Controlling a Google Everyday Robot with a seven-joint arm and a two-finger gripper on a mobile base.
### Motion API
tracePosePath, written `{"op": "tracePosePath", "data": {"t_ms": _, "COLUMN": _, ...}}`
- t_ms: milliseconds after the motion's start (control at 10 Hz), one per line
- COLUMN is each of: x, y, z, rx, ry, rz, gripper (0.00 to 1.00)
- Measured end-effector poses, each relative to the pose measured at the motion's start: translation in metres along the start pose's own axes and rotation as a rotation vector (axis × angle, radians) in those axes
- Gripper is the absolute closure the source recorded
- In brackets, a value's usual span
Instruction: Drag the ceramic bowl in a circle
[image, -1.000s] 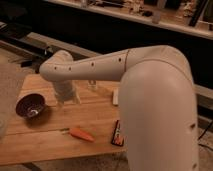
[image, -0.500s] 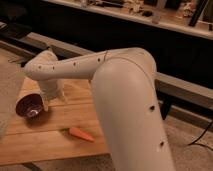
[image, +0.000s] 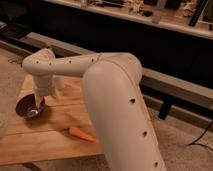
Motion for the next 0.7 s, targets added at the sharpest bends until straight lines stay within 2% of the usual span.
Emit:
{"op": "tracePosePath", "data": {"t_ms": 300, "x": -0.008, "y": 0.010, "z": 0.023, "rx": 0.005, "ry": 0.019, "rz": -0.030, "gripper": 0.35}}
{"op": "tracePosePath", "data": {"t_ms": 700, "x": -0.013, "y": 0.018, "z": 0.052, "rx": 0.051, "ry": 0.034, "rz": -0.078, "gripper": 0.36}}
